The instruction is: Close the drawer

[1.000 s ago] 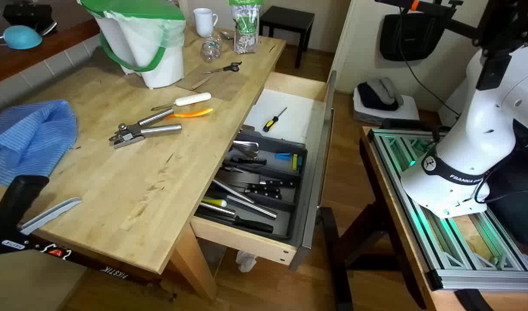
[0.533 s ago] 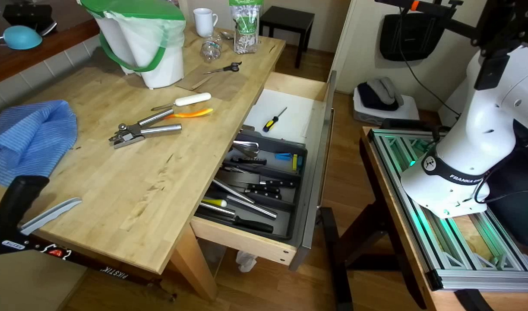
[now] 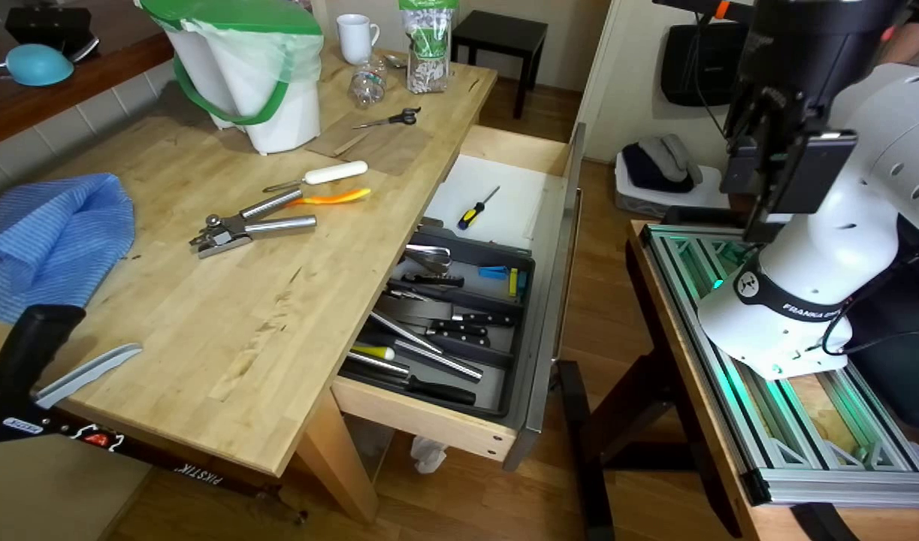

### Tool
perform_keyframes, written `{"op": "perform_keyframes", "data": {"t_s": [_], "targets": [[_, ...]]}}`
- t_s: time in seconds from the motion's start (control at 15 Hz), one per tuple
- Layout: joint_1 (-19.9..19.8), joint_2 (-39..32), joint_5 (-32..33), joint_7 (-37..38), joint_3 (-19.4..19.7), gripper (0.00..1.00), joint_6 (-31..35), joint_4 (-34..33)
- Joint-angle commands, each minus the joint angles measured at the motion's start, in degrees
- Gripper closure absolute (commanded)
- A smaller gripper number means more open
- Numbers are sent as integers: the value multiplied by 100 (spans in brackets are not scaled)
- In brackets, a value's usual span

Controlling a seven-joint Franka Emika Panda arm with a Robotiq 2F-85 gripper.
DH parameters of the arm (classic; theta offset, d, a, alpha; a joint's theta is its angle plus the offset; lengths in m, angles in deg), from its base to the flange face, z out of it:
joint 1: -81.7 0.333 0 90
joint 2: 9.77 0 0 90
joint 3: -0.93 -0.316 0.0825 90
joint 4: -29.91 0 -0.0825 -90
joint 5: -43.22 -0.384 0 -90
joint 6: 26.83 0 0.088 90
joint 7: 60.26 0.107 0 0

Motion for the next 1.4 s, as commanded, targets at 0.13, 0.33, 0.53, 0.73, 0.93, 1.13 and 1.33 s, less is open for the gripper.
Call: {"op": "perform_keyframes", "data": {"t_s": [0.13, 0.33, 0.53, 0.73, 0.93, 1.13, 1.33], "targets": [[-533, 170, 1182, -148, 228, 65, 109, 662], [-488, 236, 1077, -60, 293, 63, 66, 582], [-443, 230, 1074, -67, 273, 80, 65, 542], [-594, -48, 1402, -261, 375, 96, 431, 543], [-780, -503, 1601, -528, 779, 100, 912, 531], [-879, -1106, 1435, -934, 1300, 100, 1377, 533], [-896, -1768, 1229, -1455, 1789, 100, 1800, 537]]}}
